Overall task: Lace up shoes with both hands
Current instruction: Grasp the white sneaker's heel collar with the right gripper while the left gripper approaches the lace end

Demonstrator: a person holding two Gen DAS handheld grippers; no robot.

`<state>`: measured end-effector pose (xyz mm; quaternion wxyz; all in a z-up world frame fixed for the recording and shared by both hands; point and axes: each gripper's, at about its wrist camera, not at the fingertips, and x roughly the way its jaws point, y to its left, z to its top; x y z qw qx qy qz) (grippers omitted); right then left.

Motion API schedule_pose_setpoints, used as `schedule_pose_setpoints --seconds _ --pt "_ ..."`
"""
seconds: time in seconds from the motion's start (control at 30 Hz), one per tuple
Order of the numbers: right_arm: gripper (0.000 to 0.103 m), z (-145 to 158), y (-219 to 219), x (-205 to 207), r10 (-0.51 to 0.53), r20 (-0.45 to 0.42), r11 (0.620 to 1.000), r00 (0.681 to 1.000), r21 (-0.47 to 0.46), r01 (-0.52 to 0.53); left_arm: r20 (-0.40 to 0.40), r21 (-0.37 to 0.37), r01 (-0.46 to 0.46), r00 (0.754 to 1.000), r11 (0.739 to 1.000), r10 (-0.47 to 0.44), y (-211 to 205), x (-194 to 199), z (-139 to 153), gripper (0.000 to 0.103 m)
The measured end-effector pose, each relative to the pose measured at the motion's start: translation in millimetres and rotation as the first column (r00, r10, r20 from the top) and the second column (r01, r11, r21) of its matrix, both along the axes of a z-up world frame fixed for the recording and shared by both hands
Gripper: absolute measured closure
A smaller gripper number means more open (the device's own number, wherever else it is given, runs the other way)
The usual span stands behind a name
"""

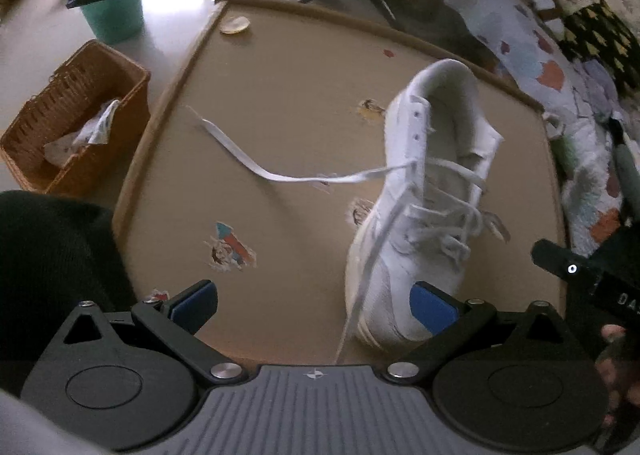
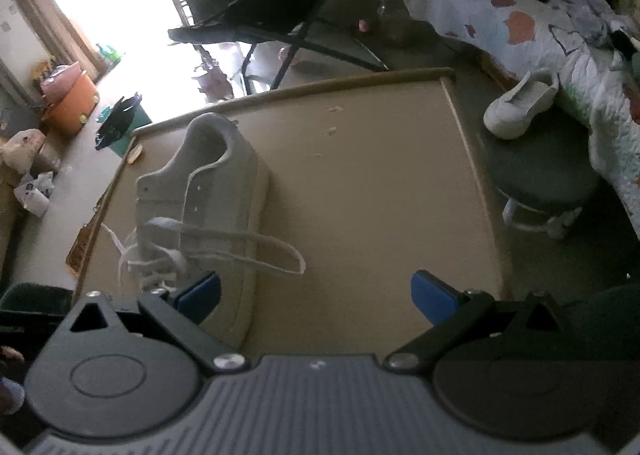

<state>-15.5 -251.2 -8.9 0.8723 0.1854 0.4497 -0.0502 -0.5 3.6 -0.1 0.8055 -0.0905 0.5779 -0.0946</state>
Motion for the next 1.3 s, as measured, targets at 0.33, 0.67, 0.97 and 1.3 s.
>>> schedule_pose_setpoints --seconds 0.33,0.67,0.97,1.3 --pt "0.001 33 3 44 0.032 0.036 0.999 0.999 -0.031 -0.031 -0.004 -0.110 -0.004 1.000 0.994 0.003 30 -5 -6 0.000" --pt "0.037 43 26 93 0.115 0.019 0.990 0.993 -0.083 -0.113 -0.131 -0.361 -0.141 0.986 0.922 0.099 102 3 -19 0.002" --pt "0.087 31 42 122 0.210 -0.055 0.978 0.976 0.011 -0.210 -0.241 -0.365 -0.281 0.949 0.888 0.201 188 78 -44 0.002" --pt "0.090 10 80 162 0.380 -0.285 0.910 0.880 -0.056 -0.411 -0.330 -0.389 -0.460 0.879 0.798 0.346 217 109 -78 0.002"
